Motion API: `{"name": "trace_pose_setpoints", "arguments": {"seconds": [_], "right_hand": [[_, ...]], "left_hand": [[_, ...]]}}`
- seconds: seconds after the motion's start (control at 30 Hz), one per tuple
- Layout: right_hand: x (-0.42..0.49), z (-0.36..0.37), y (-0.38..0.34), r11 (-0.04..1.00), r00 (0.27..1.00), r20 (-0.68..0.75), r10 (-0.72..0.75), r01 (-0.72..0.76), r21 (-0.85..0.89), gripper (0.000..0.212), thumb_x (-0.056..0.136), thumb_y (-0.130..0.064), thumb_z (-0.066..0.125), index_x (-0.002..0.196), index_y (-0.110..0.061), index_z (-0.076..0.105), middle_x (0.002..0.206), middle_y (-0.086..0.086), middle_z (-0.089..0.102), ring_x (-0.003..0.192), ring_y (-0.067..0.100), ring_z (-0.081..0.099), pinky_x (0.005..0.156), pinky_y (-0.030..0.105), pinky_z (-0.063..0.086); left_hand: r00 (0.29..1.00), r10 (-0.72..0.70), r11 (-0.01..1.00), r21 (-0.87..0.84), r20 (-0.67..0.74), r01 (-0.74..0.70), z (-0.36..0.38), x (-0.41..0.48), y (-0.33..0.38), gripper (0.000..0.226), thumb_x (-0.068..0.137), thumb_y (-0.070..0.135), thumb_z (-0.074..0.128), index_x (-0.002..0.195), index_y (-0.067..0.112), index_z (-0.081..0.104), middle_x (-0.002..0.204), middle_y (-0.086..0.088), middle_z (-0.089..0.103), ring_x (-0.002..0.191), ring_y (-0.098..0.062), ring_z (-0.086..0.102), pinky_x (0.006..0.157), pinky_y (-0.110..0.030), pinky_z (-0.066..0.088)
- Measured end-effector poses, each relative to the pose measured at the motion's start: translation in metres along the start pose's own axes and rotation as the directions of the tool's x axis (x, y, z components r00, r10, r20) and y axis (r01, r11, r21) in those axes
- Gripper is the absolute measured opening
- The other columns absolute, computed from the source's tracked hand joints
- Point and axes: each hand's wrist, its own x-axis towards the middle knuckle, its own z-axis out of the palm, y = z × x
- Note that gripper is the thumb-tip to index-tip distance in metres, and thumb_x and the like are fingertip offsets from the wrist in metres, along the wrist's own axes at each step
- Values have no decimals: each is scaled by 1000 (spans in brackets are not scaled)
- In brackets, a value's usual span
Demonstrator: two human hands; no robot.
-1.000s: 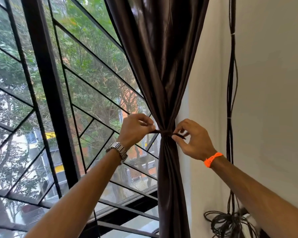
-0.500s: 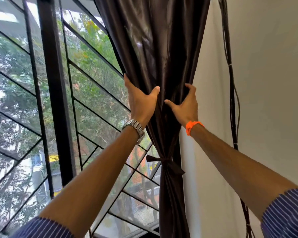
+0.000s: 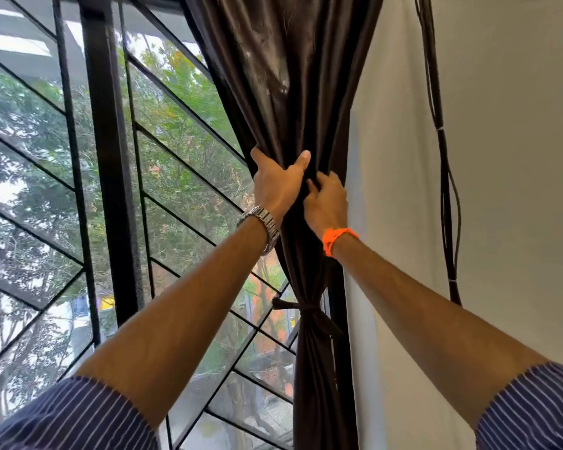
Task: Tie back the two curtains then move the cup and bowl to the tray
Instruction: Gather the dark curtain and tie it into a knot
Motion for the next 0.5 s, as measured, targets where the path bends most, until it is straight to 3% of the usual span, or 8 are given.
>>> {"name": "trace_pose_setpoints", "arguments": {"seconds": [0.13,0.2,0.27,0.33,0.43,0.5], "right_hand": [[-8,8,-15,989,993,99,56,-69,131,30,91,-18,52,119,-11,59,112,7,62,89,18,60,74,25,49],[-13,6,-22,994,992,125,-6,-8,112,40,86,-19,56,124,-9,53,115,11,63,94,23,62,80,39,54],[-18,-1,-28,985,992,102,-78,61,160,39,84,-16,56,121,-5,55,114,13,61,92,29,63,76,43,53],[-20,-9,-30,979,988,80,-136,121,166,29,85,-5,54,113,2,60,110,15,58,89,26,60,73,36,48],[-23,-19,-26,968,970,75,-232,223,112,22,80,5,53,97,4,68,102,17,57,87,25,55,65,13,34],[-27,-23,-24,962,969,78,-236,222,158,16,76,2,59,88,-1,69,96,9,58,82,18,56,67,10,38]], "left_hand": [[993,-38,998,57,110,31,8,5,20,95,72,58,73,141,8,28,133,-13,56,120,-32,56,102,-43,45],[987,-57,988,149,149,35,9,8,30,95,73,57,74,138,4,30,137,-16,51,123,-34,52,103,-43,44],[991,-29,959,283,131,-10,9,12,38,87,76,55,73,133,2,36,135,-18,52,123,-35,52,100,-40,45],[994,60,886,453,94,-96,6,13,46,73,78,51,71,126,2,45,128,-17,57,119,-35,55,93,-38,44],[975,177,748,625,136,-223,2,9,57,42,84,31,65,113,1,56,120,-19,60,112,-38,58,87,-38,46],[963,219,691,673,154,-265,-1,6,60,32,86,21,60,109,-1,58,117,-21,61,110,-40,58,85,-39,46]]}}
